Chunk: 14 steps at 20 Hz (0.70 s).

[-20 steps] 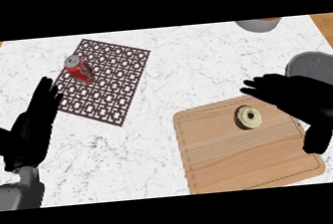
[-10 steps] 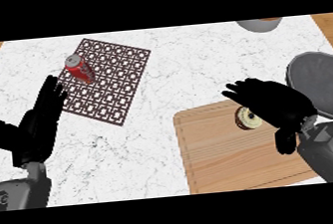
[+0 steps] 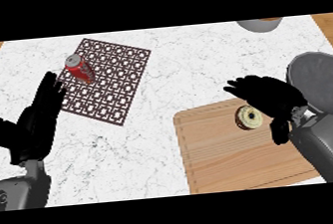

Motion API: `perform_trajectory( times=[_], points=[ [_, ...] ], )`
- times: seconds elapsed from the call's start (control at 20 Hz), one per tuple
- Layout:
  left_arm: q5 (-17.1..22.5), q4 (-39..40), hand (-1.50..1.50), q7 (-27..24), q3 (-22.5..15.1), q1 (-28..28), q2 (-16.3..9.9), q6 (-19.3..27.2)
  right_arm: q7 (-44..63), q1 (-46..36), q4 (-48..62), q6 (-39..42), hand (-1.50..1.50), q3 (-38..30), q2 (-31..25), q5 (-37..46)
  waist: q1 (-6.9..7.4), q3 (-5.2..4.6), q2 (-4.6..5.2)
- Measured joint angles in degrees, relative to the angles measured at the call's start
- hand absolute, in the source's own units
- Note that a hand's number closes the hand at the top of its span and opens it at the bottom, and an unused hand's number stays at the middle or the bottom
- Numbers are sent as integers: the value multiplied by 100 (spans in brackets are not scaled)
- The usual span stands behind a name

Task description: Pick the cupcake from the cutting board and place it in the pan

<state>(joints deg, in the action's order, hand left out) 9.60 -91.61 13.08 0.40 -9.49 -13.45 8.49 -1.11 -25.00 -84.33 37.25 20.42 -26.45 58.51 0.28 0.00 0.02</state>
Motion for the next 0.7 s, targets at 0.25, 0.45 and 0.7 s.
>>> perform_trajectory(
  times=[0.25, 0.45, 0.7],
  points=[
    [44, 70, 0, -20, 193, 13, -16, -196, -210, -46, 452, -180, -150, -8, 227, 359, -5, 1, 1],
    [-22, 20, 0, 91, 216, -37, 56, -215, -448, -121, 848, -410, -150, -140, 384, 574, -4, 1, 1],
    [-160, -51, 0, 97, 190, 8, 179, -182, -699, -196, 1433, -768, -150, -264, 635, 764, 3, 2, 4]
  ],
)
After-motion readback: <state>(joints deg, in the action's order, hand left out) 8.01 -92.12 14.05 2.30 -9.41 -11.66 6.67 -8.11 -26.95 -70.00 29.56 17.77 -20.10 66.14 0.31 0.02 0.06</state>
